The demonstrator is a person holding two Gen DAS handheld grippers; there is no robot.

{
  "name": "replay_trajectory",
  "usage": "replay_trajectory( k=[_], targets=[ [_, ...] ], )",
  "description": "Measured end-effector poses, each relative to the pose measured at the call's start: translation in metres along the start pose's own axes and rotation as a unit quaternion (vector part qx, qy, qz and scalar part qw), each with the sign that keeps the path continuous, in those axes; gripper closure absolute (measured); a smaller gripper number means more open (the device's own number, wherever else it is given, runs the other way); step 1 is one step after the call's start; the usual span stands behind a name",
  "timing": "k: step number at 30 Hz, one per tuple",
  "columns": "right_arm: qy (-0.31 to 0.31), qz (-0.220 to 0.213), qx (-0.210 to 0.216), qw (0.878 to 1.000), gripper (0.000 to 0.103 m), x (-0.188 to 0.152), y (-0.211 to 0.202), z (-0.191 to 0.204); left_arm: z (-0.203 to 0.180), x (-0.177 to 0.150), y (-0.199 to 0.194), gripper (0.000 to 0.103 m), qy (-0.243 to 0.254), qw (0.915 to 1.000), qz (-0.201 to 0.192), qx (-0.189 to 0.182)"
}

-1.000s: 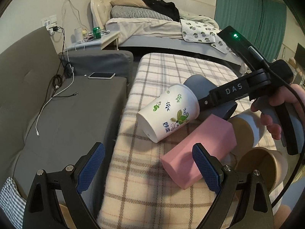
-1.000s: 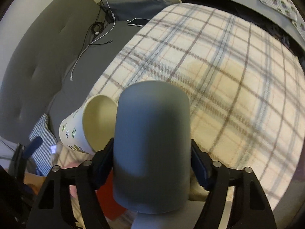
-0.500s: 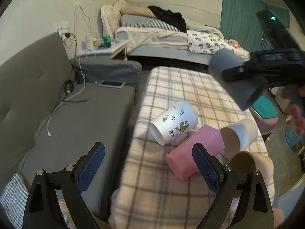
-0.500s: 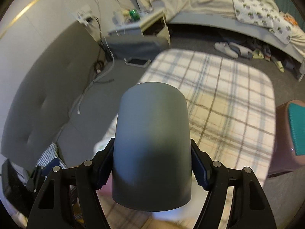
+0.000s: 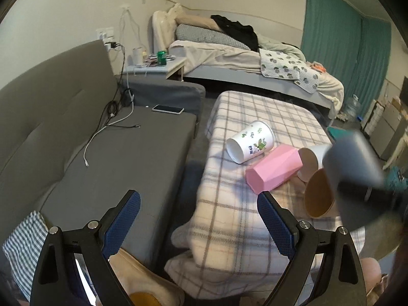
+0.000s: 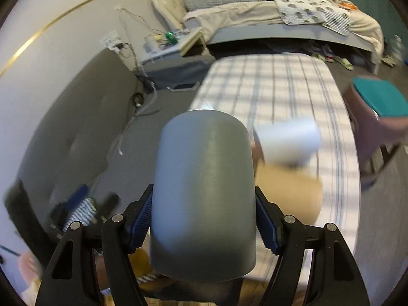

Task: Flip cup upside down
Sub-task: 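Lift the grey cup with the right tool and rotate it upright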

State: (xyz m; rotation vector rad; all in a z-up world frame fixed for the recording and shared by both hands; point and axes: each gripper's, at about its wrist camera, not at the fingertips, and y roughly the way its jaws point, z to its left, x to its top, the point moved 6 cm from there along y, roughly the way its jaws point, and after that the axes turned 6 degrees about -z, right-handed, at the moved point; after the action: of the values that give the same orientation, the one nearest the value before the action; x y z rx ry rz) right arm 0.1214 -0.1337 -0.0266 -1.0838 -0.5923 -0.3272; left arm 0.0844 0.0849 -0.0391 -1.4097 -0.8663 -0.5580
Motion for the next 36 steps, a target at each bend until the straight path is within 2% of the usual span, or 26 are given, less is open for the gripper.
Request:
replay_trajectory(
  k=[3,8,17,24,26,28,33,36],
  targets=[
    [0.005,-0.004,-0.03,1.0,0.032,-0.032,0.01,0.003,0.001,0.003,-0.003,0.007,0.001,0.9999,-0.01,0.003],
    [0.038,0.005,-0.035,0.999,0.032,-0.062,0.035,-0.001,0.003,0.002,0.001,0.007,0.001,0.9999,-0.012,0.009],
    [0.02,0.018,-0.062,0.998,0.032,-0.075,0.074,-0.004,0.003,-0.011,0.024,0.007,0.012,0.9997,0.014,0.018],
    [0.009,0.007,-0.073,0.997,0.031,-0.071,0.084,-0.007,-0.002,-0.013,0.026,0.007,0.022,0.9994,0.021,0.015],
    [0.007,0.008,-0.076,0.997,0.027,-0.07,0.084,-0.007,-0.001,-0.01,0.024,0.007,0.015,0.9995,0.022,0.015],
    [0.006,-0.001,-0.077,0.997,0.019,-0.07,0.077,-0.006,0.0,-0.006,0.021,0.007,0.008,0.9997,0.02,0.013],
    [-0.009,-0.038,-0.074,0.997,0.015,-0.062,0.043,-0.002,-0.006,0.009,0.006,0.007,-0.001,1.0,0.006,0.004],
    [-0.026,-0.065,-0.077,0.995,0.015,-0.059,0.014,-0.005,-0.022,0.014,-0.002,0.007,0.007,1.0,0.004,-0.006]
  ],
)
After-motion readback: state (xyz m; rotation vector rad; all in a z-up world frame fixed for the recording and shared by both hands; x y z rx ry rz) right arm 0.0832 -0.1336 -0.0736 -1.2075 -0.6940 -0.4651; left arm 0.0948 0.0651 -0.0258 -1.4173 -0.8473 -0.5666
